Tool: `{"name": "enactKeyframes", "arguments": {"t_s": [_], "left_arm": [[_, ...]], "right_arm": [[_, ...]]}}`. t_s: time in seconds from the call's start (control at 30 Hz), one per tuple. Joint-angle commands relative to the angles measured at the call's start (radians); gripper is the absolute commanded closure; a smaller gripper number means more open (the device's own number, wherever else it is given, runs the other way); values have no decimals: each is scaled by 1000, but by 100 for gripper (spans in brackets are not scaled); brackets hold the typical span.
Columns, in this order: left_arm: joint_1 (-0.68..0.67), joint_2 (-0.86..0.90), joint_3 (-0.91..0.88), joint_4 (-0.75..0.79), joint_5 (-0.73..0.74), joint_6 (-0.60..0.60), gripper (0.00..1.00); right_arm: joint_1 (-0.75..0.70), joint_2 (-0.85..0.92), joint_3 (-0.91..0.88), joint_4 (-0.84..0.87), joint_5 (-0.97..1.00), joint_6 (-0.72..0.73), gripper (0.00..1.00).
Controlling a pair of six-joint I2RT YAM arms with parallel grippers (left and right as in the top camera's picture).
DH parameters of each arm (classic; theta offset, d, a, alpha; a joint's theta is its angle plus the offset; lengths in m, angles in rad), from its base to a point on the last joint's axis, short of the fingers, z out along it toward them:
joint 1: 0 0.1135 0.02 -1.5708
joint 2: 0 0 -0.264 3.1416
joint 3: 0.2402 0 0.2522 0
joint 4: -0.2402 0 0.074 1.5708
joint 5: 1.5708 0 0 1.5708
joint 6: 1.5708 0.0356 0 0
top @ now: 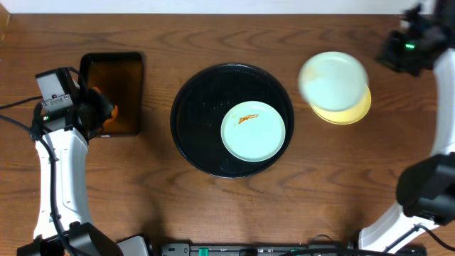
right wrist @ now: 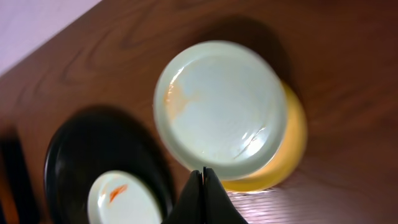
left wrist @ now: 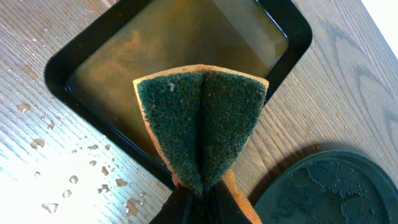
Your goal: Clean dirty plates on tray and stack at the side
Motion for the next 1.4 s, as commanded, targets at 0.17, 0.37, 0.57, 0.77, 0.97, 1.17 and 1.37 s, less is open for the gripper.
{"name": "enactKeyframes", "arguments": {"t_s": [0.17, 0.37, 0.57, 0.77, 0.97, 1.17, 1.37], "left_arm": [[2, 2, -1, -2, 10, 9, 92], [2, 2, -1, -3, 10, 9, 92], [2, 2, -1, -2, 10, 9, 92], [2, 2, -1, -2, 10, 9, 92], [2, 2, -1, -2, 10, 9, 92], [2, 2, -1, -10, 10, 9, 92], [2, 2, -1, -13, 9, 9, 92]], "right_arm": [[-110, -3, -200, 93, -61, -10, 99], [-46, -3, -288, 193, -50, -20, 91], [16, 3, -371, 309, 214, 52, 82], [28, 29, -411, 334, 398, 80, 37], [-20, 60, -411, 351, 411, 97, 44], [-45, 183, -411, 336, 325, 78, 46], [-64, 196, -411, 356, 304, -59, 45]]}}
